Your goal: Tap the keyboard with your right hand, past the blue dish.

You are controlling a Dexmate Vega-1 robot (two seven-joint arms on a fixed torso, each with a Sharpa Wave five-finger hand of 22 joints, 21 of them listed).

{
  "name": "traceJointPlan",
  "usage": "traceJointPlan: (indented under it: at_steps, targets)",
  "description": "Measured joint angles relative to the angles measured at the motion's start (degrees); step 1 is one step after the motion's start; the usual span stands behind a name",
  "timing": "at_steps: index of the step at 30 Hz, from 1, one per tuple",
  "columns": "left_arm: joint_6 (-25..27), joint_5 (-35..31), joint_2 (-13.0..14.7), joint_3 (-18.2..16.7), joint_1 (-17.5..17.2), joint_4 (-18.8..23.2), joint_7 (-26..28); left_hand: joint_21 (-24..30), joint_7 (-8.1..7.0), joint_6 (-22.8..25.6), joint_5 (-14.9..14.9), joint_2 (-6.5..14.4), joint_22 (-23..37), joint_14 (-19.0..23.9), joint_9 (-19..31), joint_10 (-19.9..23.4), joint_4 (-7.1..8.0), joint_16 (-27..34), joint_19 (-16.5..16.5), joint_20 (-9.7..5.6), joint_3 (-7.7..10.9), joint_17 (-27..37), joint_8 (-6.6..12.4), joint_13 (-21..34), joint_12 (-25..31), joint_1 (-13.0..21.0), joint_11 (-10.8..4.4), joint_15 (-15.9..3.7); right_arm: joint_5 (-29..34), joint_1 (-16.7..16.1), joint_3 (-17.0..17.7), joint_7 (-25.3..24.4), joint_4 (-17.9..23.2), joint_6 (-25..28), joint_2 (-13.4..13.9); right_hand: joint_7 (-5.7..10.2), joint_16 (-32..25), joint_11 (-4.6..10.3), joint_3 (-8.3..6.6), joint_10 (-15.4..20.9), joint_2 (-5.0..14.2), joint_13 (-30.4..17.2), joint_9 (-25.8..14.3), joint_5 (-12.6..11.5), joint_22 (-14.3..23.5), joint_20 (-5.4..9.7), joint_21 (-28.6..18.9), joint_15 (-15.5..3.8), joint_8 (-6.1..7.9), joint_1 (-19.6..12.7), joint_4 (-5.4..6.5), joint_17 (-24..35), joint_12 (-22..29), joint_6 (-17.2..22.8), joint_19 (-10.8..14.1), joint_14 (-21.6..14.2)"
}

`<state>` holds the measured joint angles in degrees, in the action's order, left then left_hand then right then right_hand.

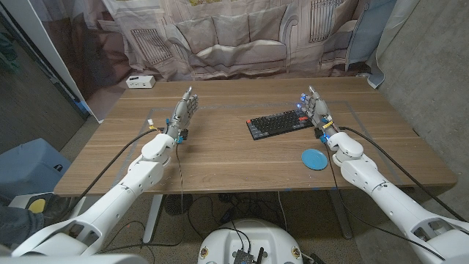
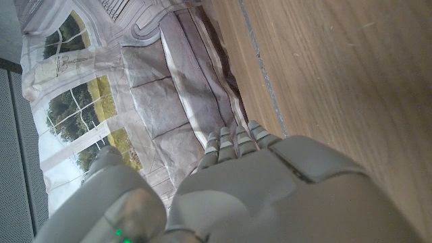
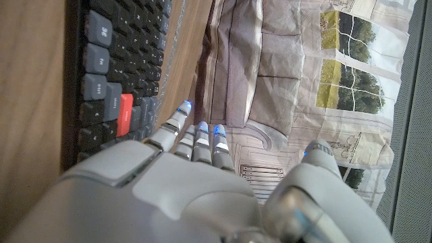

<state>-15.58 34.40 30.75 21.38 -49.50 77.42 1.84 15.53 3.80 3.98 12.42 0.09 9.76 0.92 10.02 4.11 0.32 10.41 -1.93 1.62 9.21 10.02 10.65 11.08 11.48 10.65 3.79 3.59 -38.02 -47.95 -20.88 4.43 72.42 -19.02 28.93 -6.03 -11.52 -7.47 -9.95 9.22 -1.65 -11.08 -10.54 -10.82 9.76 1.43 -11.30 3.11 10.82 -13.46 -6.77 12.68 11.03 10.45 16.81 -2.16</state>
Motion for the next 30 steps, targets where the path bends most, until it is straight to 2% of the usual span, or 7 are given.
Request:
traceJointPlan:
  at_steps: [5,10,13,26,30]
  targets:
    - [0.5,-1.32,0.87,0.0,-0.79,1.86,1.73,0.0,0.0,0.0,0.0,0.0,0.0,0.0,0.0,0.2,-0.03,0.0,0.0,0.0,0.02,0.0,0.0,0.0,0.0,0.0,0.2,0.0,-0.08,0.11,0.05,1.67,-1.09,-2.05,-0.14,0.41,0.0,0.0,0.0,0.0,-0.44,0.0,-0.01,0.0,0.0,0.0,0.0,-0.01,0.22,-0.44,0.0,0.0,0.0,0.41,0.0,0.01]
    - [0.68,-2.08,1.53,0.01,-1.52,3.28,2.56,0.0,0.21,0.21,0.0,0.3,0.0,0.22,0.0,0.65,-0.18,0.23,0.0,0.0,0.18,0.0,0.0,0.0,0.26,0.3,0.02,0.22,0.3,0.07,0.09,2.15,-1.38,-3.63,-0.28,1.03,0.0,0.62,0.0,0.61,-0.46,0.01,0.0,-0.01,0.0,0.0,0.0,-0.24,0.22,-0.45,0.0,0.0,0.19,1.02,-0.01,-0.44]
    - [0.68,-2.53,1.87,-0.01,-1.99,4.03,2.83,0.0,0.41,0.41,0.0,0.29,-0.01,0.8,0.0,1.13,-0.37,0.23,0.0,0.0,0.36,0.0,0.0,-0.01,0.4,0.32,-0.11,0.22,0.54,-0.14,0.11,2.4,-1.48,-4.49,-0.37,1.03,-0.29,0.41,0.01,0.82,-0.46,0.01,0.0,-0.22,-0.01,0.11,0.0,-0.14,0.22,-0.45,0.01,0.0,0.23,1.02,0.51,-0.51]
    - [-1.92,-4.01,3.05,-0.4,-3.39,4.88,2.29,0.0,1.27,3.76,-0.45,0.07,-0.01,4.49,-0.01,4.54,-0.89,1.07,3.65,1.19,0.38,-0.01,0.88,-0.01,1.72,1.28,0.79,0.76,3.17,-1.13,-0.03,2.78,-0.8,-8.72,-0.03,1.33,-0.44,0.41,0.01,1.44,-0.46,0.17,0.0,-0.22,-0.01,-0.1,0.0,0.15,0.63,-0.45,0.01,-0.18,0.23,1.95,0.71,-1.43]
    - [-2.56,-4.76,3.46,-0.7,-4.04,5.77,2.8,0.0,1.31,4.43,-0.45,0.07,-0.01,4.72,-0.01,5.01,-0.89,1.07,3.8,1.34,0.38,-0.01,0.95,-0.01,1.72,1.28,0.91,0.8,4.58,-1.7,-0.15,1.84,0.47,-9.03,0.84,2.38,-0.44,0.41,0.01,1.44,-0.27,0.17,0.0,-0.22,-0.01,-0.22,0.0,0.15,0.85,-0.26,0.01,-0.17,0.23,3.0,1.23,-1.43]
